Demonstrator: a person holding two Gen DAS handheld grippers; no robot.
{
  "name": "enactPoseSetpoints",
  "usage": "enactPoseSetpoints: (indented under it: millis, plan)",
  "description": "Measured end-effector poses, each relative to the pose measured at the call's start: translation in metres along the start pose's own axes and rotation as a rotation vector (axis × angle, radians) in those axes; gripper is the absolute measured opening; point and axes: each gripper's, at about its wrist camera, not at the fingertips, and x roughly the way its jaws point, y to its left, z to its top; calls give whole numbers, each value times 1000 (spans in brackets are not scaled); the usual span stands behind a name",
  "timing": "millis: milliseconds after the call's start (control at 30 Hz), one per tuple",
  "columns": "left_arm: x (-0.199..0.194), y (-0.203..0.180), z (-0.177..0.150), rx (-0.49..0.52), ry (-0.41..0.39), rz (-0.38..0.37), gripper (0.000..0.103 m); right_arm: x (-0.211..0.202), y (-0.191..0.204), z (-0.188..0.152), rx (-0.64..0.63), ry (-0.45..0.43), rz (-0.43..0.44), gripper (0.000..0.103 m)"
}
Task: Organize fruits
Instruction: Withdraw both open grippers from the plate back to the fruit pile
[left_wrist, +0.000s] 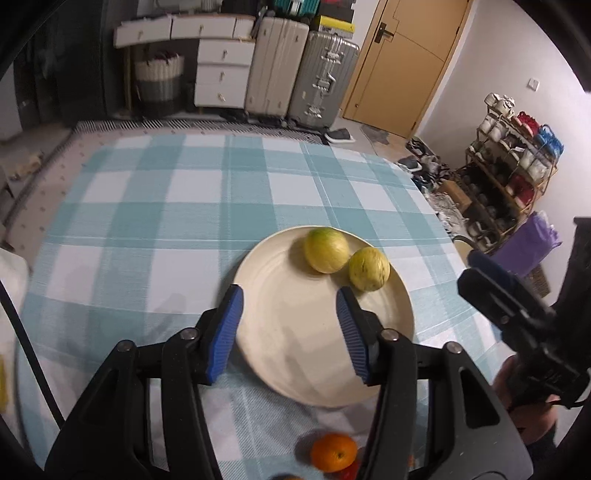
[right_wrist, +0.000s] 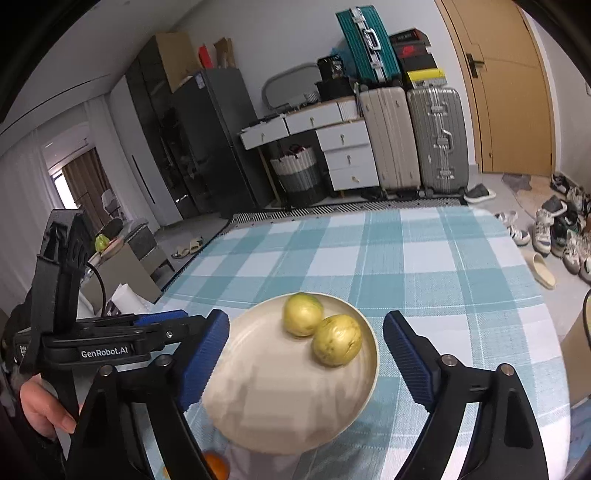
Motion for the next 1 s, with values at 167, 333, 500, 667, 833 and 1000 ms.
enactPoseSetpoints:
  millis: [167, 333, 500, 667, 833, 1000]
  plan:
    - [-38, -10, -12, 39, -76, 61, 69, -22, 14, -3, -14, -26, -1, 92]
    - [-65, -16, -20, 50, -117, 74, 76, -45, 27, -7, -34, -55, -5, 95]
    - [-88, -19, -33, 51, -163, 114, 83, -61, 37, -11, -42, -69, -6, 96]
    - [-99, -15, -48, 36, -175, 107, 99, -73, 46, -21, -60, -67, -16, 96]
    - [-99, -7, -70, 31, -171, 110, 102, -80, 50, -38, -56, -57, -26, 100]
    - [-86, 2, -91, 9, -113, 106, 102, -81, 50, -56, -50, -29, -28, 101]
